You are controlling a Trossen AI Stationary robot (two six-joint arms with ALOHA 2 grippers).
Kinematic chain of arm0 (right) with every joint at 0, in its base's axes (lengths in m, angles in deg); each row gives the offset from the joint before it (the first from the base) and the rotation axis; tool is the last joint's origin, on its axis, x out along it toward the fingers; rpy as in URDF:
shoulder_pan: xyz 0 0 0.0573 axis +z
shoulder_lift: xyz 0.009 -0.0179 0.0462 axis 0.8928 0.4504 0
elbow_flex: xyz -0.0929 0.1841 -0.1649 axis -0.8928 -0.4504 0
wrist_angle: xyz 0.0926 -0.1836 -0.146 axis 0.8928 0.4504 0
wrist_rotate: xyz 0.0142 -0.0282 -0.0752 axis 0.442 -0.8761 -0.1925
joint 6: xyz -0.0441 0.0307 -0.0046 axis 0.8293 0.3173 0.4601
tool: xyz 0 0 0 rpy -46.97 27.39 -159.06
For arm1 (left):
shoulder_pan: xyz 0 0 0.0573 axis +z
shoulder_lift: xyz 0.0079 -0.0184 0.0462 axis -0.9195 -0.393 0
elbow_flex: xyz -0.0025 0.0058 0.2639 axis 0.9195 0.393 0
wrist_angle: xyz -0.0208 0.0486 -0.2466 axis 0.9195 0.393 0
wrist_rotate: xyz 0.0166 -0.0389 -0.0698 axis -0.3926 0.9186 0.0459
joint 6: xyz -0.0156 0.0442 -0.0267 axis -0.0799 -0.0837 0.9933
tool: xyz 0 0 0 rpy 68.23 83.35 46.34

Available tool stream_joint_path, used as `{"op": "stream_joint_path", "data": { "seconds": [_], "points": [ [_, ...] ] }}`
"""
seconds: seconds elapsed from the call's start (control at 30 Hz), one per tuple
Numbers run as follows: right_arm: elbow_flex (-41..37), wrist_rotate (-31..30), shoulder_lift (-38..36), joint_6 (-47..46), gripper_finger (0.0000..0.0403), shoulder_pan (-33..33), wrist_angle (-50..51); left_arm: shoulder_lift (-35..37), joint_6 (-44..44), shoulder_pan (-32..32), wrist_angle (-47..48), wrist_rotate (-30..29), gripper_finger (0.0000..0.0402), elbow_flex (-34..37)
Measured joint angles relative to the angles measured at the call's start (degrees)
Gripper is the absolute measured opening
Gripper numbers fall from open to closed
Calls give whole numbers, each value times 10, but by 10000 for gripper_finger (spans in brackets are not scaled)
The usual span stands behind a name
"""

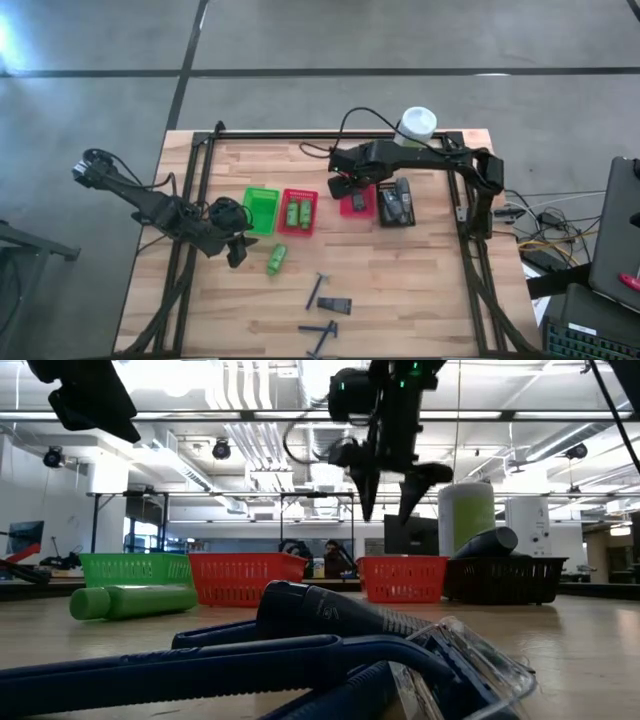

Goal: Pick & Place Travel size toiletries
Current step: Put the black shaving cream into the right red basket

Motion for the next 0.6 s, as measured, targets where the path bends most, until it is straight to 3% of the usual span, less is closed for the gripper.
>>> {"op": "stream_joint_path", "data": {
  "seconds": [0.27,0.6],
  "points": [
    [14,-14,-38,11,314,96,3,0,7,0,2,2,206,0],
    [14,-13,-41,101,315,279,-25,0,6,0,2,2,206,0]
  ]
}}
